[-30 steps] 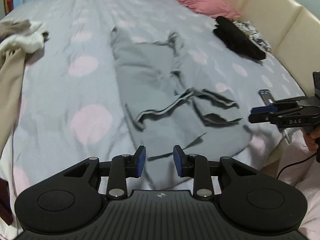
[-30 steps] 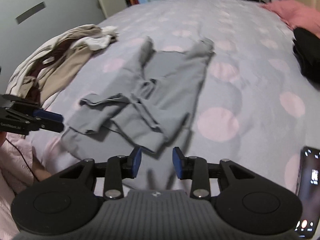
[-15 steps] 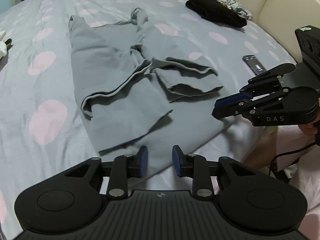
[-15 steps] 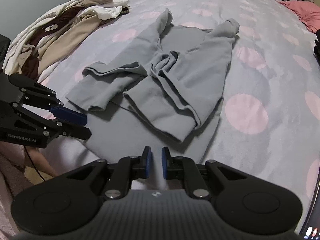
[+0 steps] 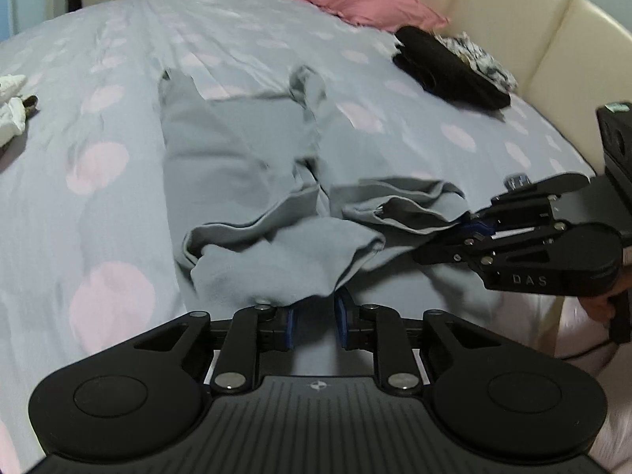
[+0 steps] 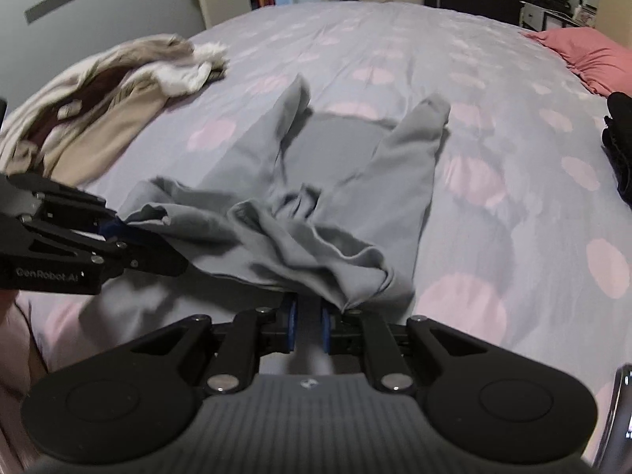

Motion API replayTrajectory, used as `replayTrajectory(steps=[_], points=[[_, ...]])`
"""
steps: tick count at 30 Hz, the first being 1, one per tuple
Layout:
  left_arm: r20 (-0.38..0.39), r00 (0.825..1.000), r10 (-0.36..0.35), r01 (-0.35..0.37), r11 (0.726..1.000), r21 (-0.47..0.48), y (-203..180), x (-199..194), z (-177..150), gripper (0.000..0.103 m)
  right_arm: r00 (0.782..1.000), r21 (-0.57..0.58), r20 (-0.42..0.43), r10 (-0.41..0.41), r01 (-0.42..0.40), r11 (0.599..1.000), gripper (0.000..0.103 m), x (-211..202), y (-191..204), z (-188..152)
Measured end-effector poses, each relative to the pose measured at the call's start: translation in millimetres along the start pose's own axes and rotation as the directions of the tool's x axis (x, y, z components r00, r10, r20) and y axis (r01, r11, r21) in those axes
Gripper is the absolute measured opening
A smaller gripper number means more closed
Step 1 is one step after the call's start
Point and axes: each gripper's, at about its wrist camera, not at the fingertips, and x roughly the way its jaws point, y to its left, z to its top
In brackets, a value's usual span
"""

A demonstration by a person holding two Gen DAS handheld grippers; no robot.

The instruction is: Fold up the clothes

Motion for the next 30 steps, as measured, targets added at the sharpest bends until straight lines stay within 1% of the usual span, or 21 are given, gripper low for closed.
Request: replayTrajectory(steps=[2,3,9,11,13,15,17,19,22,24,27,30], points=[[0.021,1.0,0.015,-0.015,1.0,-0.014,5.4,0.5,7.5,0.018,1.0,0.016,0.023,-0.009,0.008,1.0,0.016,2.2,-4.0,11.0],[0.031,0.999,0.022,-0.022,1.0,-0.022,8.1,0.8,11.2,0.018,0.999,0.022,0.033,-0.013,0.013,1.0,0.02,3.2,-5.9,15.6],[0.093,0.993,0.069,-0.063,0.996,-0.067,24.4,2.4,33.6,0.018,0.996,0.057,0.072,-0.047,0.043,0.997,0.021,7.1,-13.5,35.8],[0.113,0.99,0.085,-0.076,0.994,-0.083,29.8,2.9,41.1,0.018,0.996,0.057,0.075,-0.043,0.039,0.998,0.023,9.4,-14.8,36.2],[0.129,0.987,0.099,-0.087,0.992,-0.096,34.7,3.7,47.5,0.018,0.997,0.063,0.051,-0.059,0.056,0.996,0.024,18.8,-17.7,33.8],[0.118,0.988,0.098,-0.087,0.992,-0.091,36.4,7.4,45.8,0.019,0.998,0.075,0.019,-0.067,0.065,0.995,0.024,28.6,-21.2,30.6],[0.071,0.991,0.11,-0.103,0.99,-0.096,40.1,19.2,41.5,0.019,0.998,0.084,-0.003,-0.062,0.062,0.995,0.025,35.6,-23.9,27.6],[0.042,0.992,0.118,-0.114,0.989,-0.096,42.3,27.8,37.2,0.019,0.998,0.09,0.005,-0.057,0.057,0.994,0.028,33.0,-24.1,27.5],[0.048,0.991,0.129,-0.125,0.99,-0.069,38.5,24.4,36.7,0.019,0.999,0.084,0.044,-0.019,0.016,0.996,0.036,18.6,-22.0,26.3],[0.068,0.989,0.129,-0.126,0.991,-0.046,33.4,16.2,38.3,0.021,0.998,0.055,0.064,0.013,-0.016,0.998,0.037,8.1,-18.3,21.1],[0.1,0.989,0.109,-0.112,0.993,0.023,22.1,2.3,35.0,0.022,0.997,0.024,0.054,0.053,-0.055,0.998,0.037,-0.4,-13.3,9.0],[0.089,0.992,0.087,-0.096,0.991,0.097,9.2,-3.4,25.9,0.022,0.998,-0.012,0.03,0.058,-0.058,0.998,0.039,-8.7,-8.2,-6.1]])
